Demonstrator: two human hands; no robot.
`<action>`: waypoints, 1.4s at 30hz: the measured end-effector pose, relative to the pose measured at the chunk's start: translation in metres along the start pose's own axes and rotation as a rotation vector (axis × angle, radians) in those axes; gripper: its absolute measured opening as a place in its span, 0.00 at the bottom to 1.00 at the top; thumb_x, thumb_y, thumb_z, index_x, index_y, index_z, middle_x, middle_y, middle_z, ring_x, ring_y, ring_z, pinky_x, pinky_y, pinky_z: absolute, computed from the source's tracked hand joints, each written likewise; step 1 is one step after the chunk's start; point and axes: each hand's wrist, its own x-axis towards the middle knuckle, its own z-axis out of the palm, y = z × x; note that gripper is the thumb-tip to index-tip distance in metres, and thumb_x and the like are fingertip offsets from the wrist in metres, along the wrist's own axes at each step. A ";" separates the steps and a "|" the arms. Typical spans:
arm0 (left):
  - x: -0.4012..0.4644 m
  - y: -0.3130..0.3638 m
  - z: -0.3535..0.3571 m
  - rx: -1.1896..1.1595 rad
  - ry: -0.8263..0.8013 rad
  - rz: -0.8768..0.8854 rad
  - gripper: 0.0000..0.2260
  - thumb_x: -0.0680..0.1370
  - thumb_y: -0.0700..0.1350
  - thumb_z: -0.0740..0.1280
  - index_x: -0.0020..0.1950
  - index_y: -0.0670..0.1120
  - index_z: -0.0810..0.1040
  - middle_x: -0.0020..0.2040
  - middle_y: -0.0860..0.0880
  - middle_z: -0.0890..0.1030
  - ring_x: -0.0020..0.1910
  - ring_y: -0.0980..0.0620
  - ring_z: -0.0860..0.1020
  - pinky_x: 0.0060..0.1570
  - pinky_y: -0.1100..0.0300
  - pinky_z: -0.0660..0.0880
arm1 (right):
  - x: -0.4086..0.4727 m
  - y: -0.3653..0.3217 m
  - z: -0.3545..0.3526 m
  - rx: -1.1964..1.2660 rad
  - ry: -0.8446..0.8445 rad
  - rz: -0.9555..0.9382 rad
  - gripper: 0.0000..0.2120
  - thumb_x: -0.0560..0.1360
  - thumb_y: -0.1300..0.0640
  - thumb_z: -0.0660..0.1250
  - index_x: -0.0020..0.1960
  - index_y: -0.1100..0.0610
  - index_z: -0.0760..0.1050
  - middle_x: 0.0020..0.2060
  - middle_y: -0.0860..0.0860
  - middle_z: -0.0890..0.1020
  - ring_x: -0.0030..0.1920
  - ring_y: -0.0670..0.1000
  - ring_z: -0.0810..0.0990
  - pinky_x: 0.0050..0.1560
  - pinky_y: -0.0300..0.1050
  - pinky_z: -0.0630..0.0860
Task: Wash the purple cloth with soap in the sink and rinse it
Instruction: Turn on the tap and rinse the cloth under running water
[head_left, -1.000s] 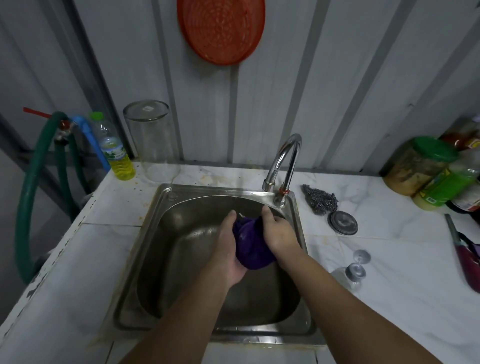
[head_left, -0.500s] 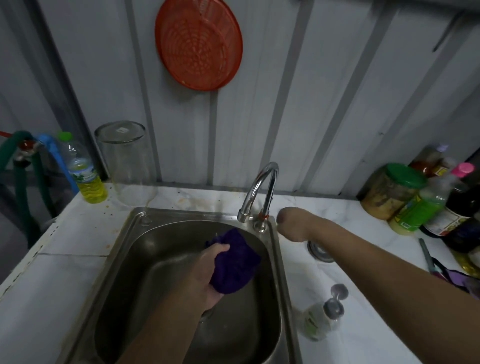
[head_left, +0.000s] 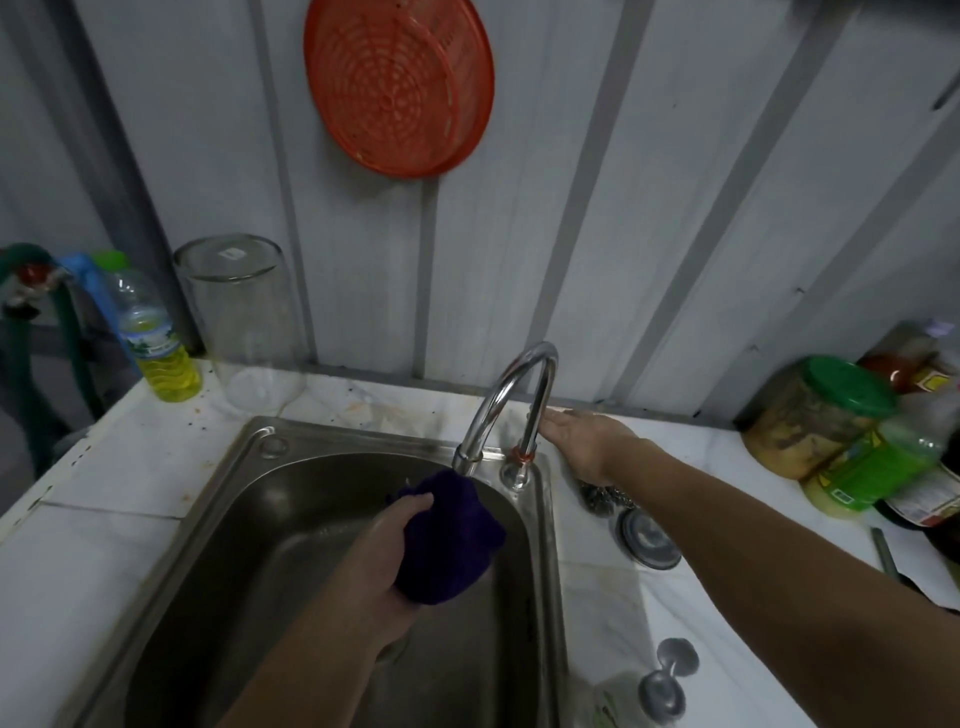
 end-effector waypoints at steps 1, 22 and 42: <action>0.000 0.000 0.000 -0.004 0.008 0.004 0.30 0.66 0.46 0.77 0.67 0.49 0.76 0.55 0.38 0.87 0.54 0.32 0.84 0.42 0.42 0.84 | 0.002 0.002 0.001 -0.020 0.002 -0.005 0.40 0.79 0.68 0.58 0.83 0.46 0.45 0.83 0.48 0.53 0.74 0.61 0.68 0.71 0.60 0.70; -0.020 -0.006 0.012 -0.020 0.127 0.023 0.15 0.81 0.48 0.67 0.67 0.46 0.78 0.60 0.37 0.84 0.58 0.35 0.82 0.46 0.45 0.82 | -0.076 -0.046 -0.038 0.165 -0.033 0.262 0.15 0.78 0.61 0.60 0.62 0.57 0.76 0.60 0.58 0.82 0.59 0.59 0.80 0.50 0.47 0.74; -0.027 0.000 0.012 0.260 0.253 0.034 0.20 0.77 0.63 0.68 0.48 0.48 0.89 0.47 0.41 0.89 0.46 0.41 0.87 0.53 0.44 0.79 | -0.084 -0.252 0.017 1.855 0.615 0.178 0.19 0.78 0.53 0.66 0.69 0.54 0.75 0.64 0.58 0.79 0.66 0.57 0.78 0.70 0.62 0.72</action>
